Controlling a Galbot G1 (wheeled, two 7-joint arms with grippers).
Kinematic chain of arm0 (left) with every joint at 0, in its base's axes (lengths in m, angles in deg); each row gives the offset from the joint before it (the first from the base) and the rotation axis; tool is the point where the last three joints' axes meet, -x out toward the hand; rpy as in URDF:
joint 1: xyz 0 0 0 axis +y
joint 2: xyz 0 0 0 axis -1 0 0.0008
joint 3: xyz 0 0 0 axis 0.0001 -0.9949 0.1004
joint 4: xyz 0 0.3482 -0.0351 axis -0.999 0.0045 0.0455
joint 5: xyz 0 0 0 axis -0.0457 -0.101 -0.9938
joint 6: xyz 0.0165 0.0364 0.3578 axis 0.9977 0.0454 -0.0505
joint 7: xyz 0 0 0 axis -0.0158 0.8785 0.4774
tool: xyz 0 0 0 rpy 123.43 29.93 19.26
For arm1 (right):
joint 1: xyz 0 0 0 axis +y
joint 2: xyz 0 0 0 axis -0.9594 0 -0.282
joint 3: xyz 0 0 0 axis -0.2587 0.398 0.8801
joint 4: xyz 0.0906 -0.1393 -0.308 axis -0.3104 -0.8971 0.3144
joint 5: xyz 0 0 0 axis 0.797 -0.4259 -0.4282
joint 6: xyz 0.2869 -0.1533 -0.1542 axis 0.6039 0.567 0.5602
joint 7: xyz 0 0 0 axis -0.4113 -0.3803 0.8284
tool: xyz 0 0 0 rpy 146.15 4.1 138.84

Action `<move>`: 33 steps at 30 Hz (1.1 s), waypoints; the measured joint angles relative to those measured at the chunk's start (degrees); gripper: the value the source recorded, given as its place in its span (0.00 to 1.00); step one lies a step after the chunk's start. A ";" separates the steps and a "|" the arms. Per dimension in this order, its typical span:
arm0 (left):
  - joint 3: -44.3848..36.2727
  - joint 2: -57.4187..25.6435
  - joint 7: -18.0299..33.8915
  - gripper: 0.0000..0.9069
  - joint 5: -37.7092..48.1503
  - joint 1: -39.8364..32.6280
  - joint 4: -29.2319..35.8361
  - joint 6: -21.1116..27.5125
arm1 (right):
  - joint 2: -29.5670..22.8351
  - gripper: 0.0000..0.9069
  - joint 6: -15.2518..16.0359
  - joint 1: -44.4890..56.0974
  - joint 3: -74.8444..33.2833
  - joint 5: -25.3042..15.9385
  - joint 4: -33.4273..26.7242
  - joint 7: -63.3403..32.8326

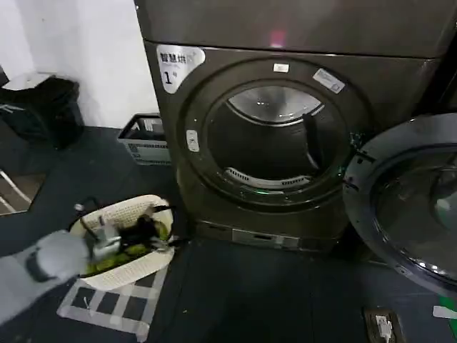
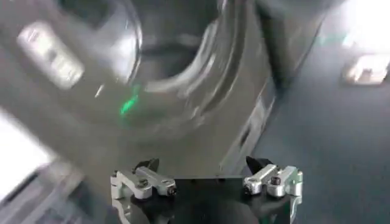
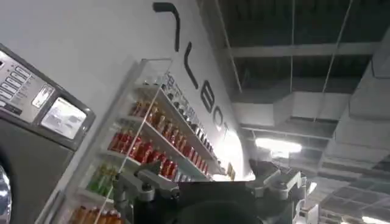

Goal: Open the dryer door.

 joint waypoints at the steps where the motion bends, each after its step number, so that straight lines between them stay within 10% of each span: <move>1: 0.58 -1.03 -0.82 1.00 -0.51 0.36 -0.28 0.33 | 0.02 1.00 0.00 0.04 -0.01 0.00 -0.08 0.00; 17: 4.15 -11.58 -15.78 1.00 -12.55 2.29 -9.70 -2.26 | 0.59 1.00 -0.23 1.09 0.09 0.56 -0.48 0.08; 33: 4.57 -12.97 -16.33 1.00 -13.87 2.13 -12.86 -1.78 | 0.63 1.00 -1.35 1.94 -0.06 0.81 -0.40 0.60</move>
